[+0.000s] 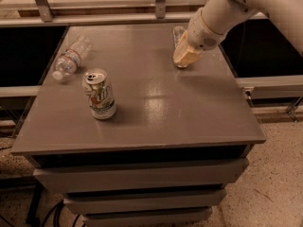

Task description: Knock redbull can over

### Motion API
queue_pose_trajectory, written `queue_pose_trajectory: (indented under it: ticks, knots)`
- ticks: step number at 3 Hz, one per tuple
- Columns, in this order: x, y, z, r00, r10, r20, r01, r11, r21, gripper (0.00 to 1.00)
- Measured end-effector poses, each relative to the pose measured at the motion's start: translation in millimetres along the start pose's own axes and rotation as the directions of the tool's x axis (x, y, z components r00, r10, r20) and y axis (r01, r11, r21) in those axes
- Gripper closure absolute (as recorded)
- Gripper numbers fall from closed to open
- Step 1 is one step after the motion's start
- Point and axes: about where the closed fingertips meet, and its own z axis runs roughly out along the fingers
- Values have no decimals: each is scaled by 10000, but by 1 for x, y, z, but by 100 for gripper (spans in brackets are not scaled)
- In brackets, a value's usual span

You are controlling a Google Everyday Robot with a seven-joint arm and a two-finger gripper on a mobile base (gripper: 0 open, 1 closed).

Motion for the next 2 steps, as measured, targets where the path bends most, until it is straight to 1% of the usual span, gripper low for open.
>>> queue_pose_trajectory:
  ticks: [1,2]
  knots:
    - [8,-39,-8,9992,366,172,-371,9988,329,100]
    - [9,-39,-8,9991,366,192,-372,9988,325,100]
